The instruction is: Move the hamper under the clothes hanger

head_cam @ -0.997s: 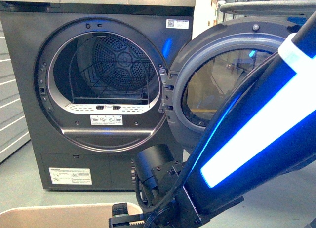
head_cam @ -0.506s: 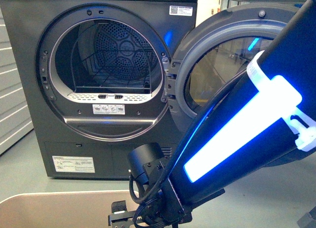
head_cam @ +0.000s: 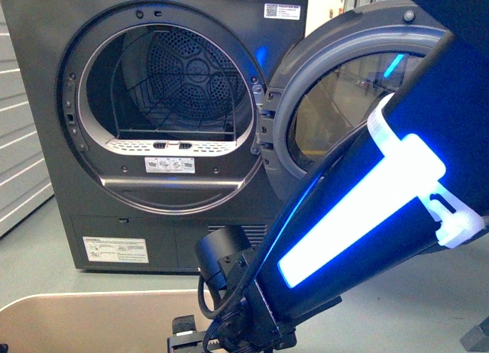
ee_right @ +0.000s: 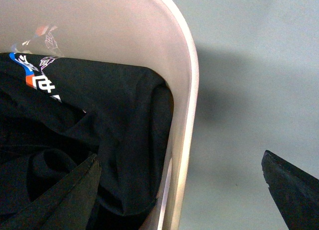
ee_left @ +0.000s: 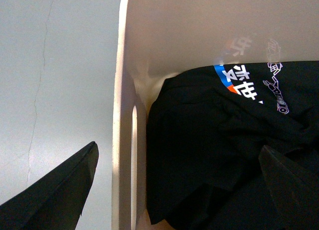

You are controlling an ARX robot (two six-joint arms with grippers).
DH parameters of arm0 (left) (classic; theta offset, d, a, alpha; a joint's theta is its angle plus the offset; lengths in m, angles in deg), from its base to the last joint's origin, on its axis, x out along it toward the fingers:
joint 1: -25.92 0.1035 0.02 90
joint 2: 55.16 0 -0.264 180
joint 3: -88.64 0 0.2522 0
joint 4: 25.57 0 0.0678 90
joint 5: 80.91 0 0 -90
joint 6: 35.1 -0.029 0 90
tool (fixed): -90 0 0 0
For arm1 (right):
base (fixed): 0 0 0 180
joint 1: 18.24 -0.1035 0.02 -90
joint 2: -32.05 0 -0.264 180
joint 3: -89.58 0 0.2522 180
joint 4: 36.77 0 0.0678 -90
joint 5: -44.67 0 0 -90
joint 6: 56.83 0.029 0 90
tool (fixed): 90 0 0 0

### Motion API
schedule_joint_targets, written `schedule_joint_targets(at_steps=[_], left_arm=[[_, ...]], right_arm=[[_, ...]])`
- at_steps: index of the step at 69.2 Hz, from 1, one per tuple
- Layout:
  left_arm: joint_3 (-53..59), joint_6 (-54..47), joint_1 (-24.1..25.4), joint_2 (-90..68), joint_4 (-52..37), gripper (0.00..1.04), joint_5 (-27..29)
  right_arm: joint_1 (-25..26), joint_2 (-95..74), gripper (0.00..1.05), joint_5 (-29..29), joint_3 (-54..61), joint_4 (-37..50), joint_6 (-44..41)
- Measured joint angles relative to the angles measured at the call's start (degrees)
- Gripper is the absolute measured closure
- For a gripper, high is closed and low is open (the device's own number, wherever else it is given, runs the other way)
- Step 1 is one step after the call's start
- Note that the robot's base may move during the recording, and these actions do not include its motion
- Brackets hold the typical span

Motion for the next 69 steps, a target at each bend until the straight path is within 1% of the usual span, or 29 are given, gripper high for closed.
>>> schedule_joint_targets(at_steps=[38, 40, 46, 49, 51, 54, 56, 58, 59, 61, 62, 63, 65, 69], left_arm=[[-0.35, -0.07, 0.83, -2.27, 0.00, 0.07, 1.05], [-0.33, -0.02, 0.87, -2.34, -0.09, 0.12, 1.05], [-0.28, -0.02, 1.01, -2.36, -0.22, 0.25, 1.05], [-0.28, -0.02, 1.14, -2.38, -0.33, 0.35, 1.05], [-0.28, -0.02, 1.22, -2.43, -0.33, 0.43, 1.05], [-0.17, 0.00, 1.33, -2.45, -0.35, 0.53, 1.09], [-0.13, 0.00, 1.36, -2.47, -0.35, 0.59, 1.09], [-0.13, 0.00, 1.38, -2.47, -0.37, 0.62, 1.09], [-0.11, 0.00, 1.38, -2.49, -0.37, 0.66, 1.14], [-0.11, 0.00, 1.38, -2.51, -0.42, 0.69, 1.36], [-0.11, 0.00, 1.40, -2.54, -0.46, 0.73, 1.49], [-0.11, 0.00, 1.40, -2.54, -0.50, 0.75, 1.55], [-0.11, 0.00, 1.44, -2.54, -0.55, 0.78, 1.66], [-0.11, 0.02, 1.70, -2.54, -0.66, 0.91, 1.97]], right_arm=[[-0.37, -0.55, 0.09, 0.07, 0.00, -0.61, 0.00], [-0.39, -0.61, 0.11, 0.07, 0.00, -0.66, 0.00], [-0.57, -1.05, 0.24, 0.00, -0.04, -0.94, -0.02], [-0.70, -1.29, 0.33, -0.07, -0.04, -1.09, -0.02], [-0.85, -1.46, 0.42, -0.09, -0.07, -1.25, -0.04], [-1.01, -1.60, 0.53, -0.11, -0.13, -1.36, -0.02], [-1.05, -1.66, 0.56, -0.11, -0.15, -1.40, -0.02], [-1.11, -1.68, 0.62, -0.13, -0.24, -1.51, -0.02], [-1.16, -1.73, 0.65, -0.13, -0.31, -1.62, -0.02], [-1.20, -1.75, 0.69, -0.13, -0.35, -1.66, -0.02], [-1.22, -1.77, 0.70, -0.15, -0.37, -1.70, -0.02], [-1.25, -1.79, 0.74, -0.15, -0.44, -1.79, -0.02], [-1.27, -1.81, 0.78, -0.17, -0.46, -1.88, -0.02], [-1.31, -1.86, 0.90, -0.37, -0.63, -2.10, -0.04]])
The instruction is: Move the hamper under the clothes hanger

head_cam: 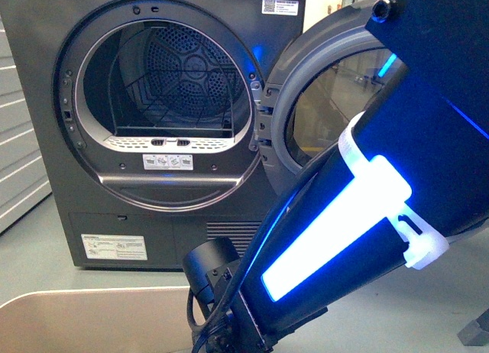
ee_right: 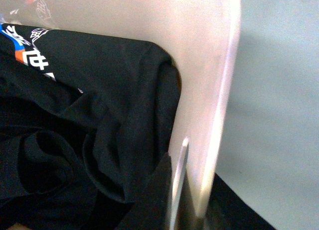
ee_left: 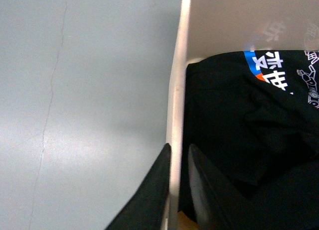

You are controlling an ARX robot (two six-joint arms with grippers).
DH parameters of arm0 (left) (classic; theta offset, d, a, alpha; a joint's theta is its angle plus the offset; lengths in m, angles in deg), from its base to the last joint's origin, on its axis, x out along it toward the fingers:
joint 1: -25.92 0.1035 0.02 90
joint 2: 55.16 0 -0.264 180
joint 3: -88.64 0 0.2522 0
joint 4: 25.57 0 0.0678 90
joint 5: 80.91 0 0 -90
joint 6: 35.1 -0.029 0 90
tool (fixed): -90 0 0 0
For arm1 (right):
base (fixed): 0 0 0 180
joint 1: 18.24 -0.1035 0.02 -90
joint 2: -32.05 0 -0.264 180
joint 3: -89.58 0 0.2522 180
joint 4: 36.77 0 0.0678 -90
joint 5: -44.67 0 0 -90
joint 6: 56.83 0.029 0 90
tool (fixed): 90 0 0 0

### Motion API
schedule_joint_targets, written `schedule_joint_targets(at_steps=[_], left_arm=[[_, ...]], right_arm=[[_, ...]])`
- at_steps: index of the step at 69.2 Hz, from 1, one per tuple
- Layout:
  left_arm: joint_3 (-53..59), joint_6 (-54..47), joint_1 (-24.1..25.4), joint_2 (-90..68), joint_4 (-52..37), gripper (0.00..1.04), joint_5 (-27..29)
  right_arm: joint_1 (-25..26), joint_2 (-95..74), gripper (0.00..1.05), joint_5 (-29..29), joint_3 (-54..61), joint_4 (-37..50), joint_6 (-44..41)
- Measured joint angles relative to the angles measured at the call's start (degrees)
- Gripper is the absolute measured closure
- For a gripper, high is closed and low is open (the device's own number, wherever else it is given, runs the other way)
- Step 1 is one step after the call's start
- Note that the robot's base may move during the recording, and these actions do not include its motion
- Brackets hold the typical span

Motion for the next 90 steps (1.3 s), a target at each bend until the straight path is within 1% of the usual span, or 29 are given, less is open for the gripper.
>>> schedule_joint_targets(at_steps=[4, 6, 34, 57, 90], left_arm=[[0.00, 0.09, 0.13, -0.02, -0.07, 1.00, 0.04], [0.00, 0.15, 0.20, 0.00, -0.07, 1.01, 0.00], [0.66, 0.39, 0.20, 1.44, 1.53, 1.01, -0.50], [1.07, 0.33, 0.66, 8.83, 5.20, 1.01, -1.18], [1.09, -0.04, 0.46, 8.57, 4.81, 1.01, -0.92]], right_arm=[[0.00, -0.02, 1.00, -0.46, -0.11, -0.15, 0.42], [0.02, -0.02, 1.02, -0.61, -0.17, -0.15, 0.79], [0.04, 0.15, 1.02, -1.51, 0.20, -0.11, 1.11], [0.13, 3.63, 1.02, -1.62, 3.41, 1.33, 1.60], [0.15, 5.01, 1.02, -1.20, 5.33, 2.82, 1.99]])
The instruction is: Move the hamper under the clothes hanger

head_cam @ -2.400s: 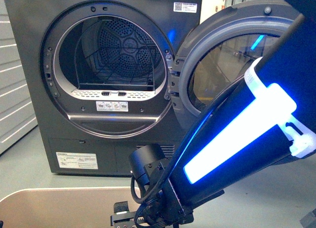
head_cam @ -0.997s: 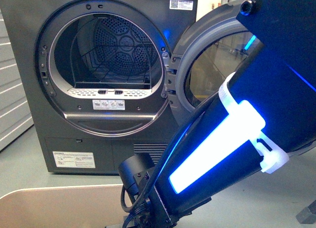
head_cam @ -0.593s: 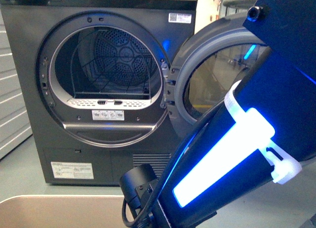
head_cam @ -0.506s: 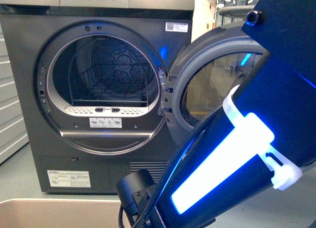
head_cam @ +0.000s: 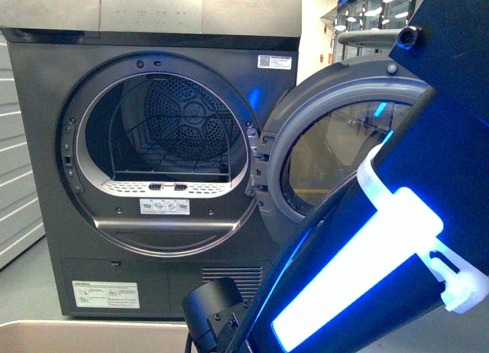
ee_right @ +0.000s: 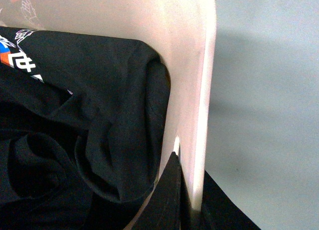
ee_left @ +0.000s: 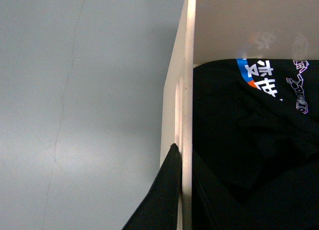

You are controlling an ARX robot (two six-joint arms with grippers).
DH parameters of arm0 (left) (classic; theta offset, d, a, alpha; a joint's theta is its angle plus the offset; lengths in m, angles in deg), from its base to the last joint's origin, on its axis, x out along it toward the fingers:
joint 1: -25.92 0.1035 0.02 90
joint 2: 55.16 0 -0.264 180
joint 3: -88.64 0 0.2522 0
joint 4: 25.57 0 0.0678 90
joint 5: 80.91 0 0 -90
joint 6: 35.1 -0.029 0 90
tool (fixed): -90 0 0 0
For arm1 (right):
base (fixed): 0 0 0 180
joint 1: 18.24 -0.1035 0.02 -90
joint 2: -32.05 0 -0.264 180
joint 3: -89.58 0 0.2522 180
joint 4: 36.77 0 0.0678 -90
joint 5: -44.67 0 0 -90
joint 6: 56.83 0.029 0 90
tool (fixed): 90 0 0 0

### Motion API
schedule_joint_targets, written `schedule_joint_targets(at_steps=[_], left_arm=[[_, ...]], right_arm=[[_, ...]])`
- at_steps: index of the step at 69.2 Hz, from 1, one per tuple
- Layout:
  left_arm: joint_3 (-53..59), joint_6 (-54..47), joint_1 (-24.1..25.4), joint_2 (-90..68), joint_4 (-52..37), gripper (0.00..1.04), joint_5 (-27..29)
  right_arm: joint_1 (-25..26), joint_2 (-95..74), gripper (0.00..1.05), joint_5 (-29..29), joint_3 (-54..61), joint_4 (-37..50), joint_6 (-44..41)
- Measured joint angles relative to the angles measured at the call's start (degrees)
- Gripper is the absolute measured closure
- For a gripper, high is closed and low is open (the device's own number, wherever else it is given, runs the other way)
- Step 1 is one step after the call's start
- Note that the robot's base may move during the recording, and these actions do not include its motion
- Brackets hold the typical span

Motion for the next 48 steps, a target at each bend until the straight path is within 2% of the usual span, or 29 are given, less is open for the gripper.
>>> schedule_joint_targets(at_steps=[48], left_arm=[[0.13, 0.02, -0.17, -0.42, -0.48, 1.01, 0.90]], right_arm=[[0.04, 0.55, 1.02, 0.31, 0.76, 1.68, -0.24]])
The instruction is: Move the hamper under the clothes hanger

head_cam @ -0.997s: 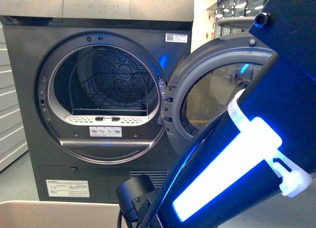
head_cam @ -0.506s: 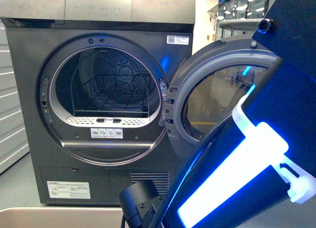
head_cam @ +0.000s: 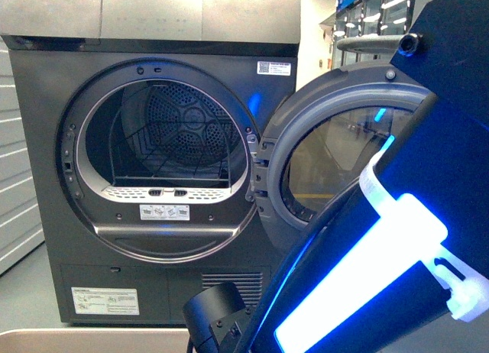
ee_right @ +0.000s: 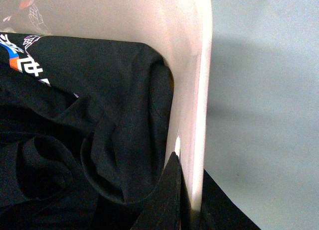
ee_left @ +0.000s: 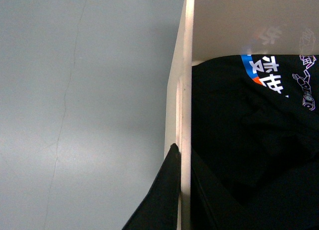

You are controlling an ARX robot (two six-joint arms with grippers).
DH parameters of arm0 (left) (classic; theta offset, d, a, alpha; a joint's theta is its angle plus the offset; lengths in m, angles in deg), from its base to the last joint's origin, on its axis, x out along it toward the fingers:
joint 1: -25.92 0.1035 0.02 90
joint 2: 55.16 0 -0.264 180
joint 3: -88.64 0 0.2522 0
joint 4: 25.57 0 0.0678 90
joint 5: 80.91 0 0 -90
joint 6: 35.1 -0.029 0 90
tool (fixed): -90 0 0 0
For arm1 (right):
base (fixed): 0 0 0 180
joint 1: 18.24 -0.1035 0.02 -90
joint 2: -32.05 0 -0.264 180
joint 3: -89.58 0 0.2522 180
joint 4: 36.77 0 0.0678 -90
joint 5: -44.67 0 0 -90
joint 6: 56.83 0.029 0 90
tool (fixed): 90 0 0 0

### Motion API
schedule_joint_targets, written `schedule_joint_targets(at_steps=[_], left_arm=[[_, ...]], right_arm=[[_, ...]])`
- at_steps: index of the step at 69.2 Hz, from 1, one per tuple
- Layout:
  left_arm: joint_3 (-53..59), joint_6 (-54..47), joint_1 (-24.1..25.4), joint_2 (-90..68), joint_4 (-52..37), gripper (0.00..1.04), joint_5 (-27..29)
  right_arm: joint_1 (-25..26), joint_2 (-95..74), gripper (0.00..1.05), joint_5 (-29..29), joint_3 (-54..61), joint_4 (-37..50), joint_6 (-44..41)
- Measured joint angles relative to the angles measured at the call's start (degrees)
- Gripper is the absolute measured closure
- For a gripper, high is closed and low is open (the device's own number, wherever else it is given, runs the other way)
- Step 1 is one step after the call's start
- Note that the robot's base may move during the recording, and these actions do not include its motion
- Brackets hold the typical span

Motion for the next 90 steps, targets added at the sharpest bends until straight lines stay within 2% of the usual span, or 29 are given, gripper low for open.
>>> schedule_joint_targets(at_steps=[38, 53, 67, 90], left_arm=[[0.02, -0.02, 0.00, -0.02, 0.00, 1.01, 0.04], [0.07, -0.02, 1.38, -0.02, -0.02, 1.01, 1.44], [0.00, 0.00, -0.66, -0.11, -0.24, 1.01, -0.63], [0.20, 0.02, 0.11, -0.35, -0.26, 1.01, 0.33]], right_arm=[[-0.02, 0.46, 1.02, -0.02, 0.02, 0.00, -0.22], [-1.68, 0.48, 1.02, 0.74, 0.02, 0.07, -0.15], [0.83, 0.70, 1.02, -0.72, 0.02, 0.07, -0.42], [-0.04, 0.74, 1.02, 0.17, 0.11, 0.07, -0.42]])
